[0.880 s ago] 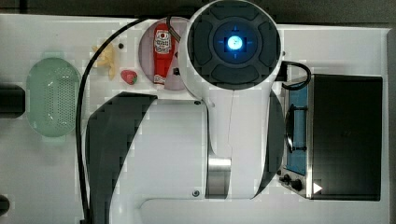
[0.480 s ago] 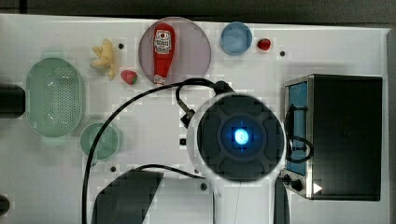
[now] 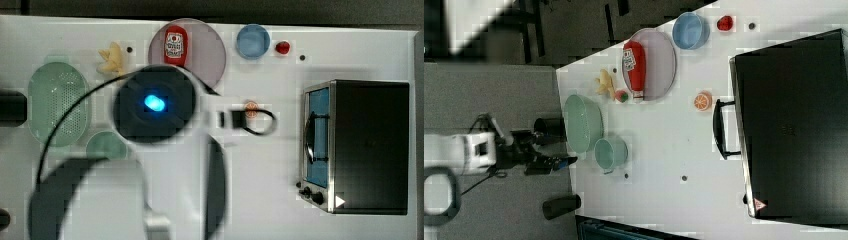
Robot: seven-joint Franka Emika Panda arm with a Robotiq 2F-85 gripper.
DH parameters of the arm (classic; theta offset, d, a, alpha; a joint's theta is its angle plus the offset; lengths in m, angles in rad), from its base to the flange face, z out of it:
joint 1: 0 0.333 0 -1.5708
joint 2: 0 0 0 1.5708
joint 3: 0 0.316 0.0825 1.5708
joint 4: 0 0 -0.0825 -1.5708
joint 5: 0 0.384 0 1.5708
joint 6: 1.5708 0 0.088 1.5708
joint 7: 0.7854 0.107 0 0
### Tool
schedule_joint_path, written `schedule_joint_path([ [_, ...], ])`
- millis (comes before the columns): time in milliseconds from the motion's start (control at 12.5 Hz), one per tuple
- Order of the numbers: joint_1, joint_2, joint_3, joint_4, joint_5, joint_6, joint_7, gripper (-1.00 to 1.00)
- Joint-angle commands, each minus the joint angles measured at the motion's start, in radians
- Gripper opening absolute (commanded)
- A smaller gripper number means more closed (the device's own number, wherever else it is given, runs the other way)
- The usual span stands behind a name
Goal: Drag mug left to right.
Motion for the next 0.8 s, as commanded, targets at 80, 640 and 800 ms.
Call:
schedule_joint_path([
  [80,0.052,0.097,0.117,-0.038,0.01,0.049,0.058,1.0],
  [640,0.073,0.255,0.277,-0.209,0.004,0.381,0.11,1.0],
  [800,0.081,0.299,0.297,-0.265,-0.033,0.503,0.103,1.0],
])
